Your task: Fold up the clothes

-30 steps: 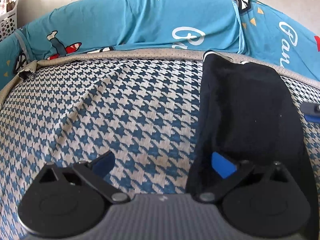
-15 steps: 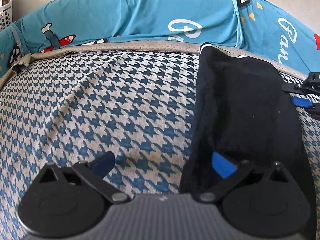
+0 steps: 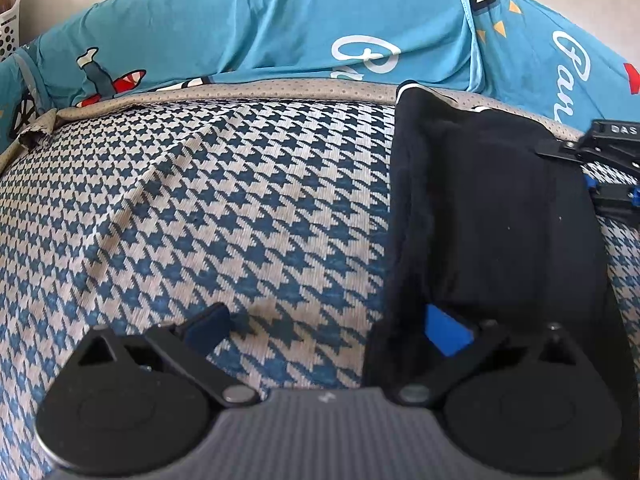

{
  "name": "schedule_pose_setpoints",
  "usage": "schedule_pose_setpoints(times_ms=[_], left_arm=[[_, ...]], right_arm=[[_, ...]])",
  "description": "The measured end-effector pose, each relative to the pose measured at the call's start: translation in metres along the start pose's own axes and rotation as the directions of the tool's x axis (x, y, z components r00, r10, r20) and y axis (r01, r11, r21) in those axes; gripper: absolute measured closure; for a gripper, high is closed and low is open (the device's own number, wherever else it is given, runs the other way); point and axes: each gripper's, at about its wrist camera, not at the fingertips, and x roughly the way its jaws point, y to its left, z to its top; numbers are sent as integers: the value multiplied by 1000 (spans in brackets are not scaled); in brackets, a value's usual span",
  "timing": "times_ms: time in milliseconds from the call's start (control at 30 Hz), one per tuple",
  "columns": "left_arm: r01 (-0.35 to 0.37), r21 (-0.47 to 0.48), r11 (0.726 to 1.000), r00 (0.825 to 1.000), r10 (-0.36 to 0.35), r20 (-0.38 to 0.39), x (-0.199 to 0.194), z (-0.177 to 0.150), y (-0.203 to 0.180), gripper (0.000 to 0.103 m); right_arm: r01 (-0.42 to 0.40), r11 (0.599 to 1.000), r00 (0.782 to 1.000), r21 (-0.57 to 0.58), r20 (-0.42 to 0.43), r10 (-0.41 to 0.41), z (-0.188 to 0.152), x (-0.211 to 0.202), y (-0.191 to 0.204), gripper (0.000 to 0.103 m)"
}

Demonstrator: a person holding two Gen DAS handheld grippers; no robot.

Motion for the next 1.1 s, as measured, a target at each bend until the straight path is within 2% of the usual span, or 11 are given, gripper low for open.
schedule_pose_setpoints(times_ms=[67, 167, 300, 533, 733, 833, 900, 967, 1067, 1100], left_arm=[[2, 2, 1000, 1000, -2, 2, 0, 0, 1, 0], [1, 0, 1000, 1000, -1, 2, 0, 0, 1, 0], [-2, 4, 1000, 1000, 2, -1, 1, 0, 1, 0], [-4, 11, 1000, 1000, 4, -5, -3, 2, -3, 0], [30, 54, 998, 1000, -30, 6, -11, 2, -16, 0], [47, 88, 995, 999, -48, 12, -14, -1, -24, 0], [59, 109, 992, 998, -61, 14, -16, -3, -29, 0], [71, 121, 990, 997, -73, 16, -17, -4, -33, 0], [87, 140, 986, 996, -90, 20, -18, -7, -38, 0], [92, 149, 985, 995, -97, 22, -18, -7, -40, 0]], right_arm=[[2, 1000, 1000, -24, -5, -2, -2, 6, 5, 72], [21, 998, 1000, -60, -5, -22, -5, 13, 13, 86], [62, 993, 998, -104, 5, -62, -6, 13, 21, 91], [158, 979, 985, -127, 91, -147, -4, -12, 32, 94], [241, 961, 961, -134, 171, -217, -1, -36, 40, 94], [325, 940, 926, -106, 237, -294, 7, -64, 30, 94], [398, 915, 886, -66, 284, -365, 12, -86, 18, 94], [478, 878, 833, -21, 329, -445, 15, -108, 8, 94], [601, 797, 723, 53, 388, -571, 19, -140, -9, 94], [614, 785, 709, 77, 383, -592, 20, -147, -17, 91]])
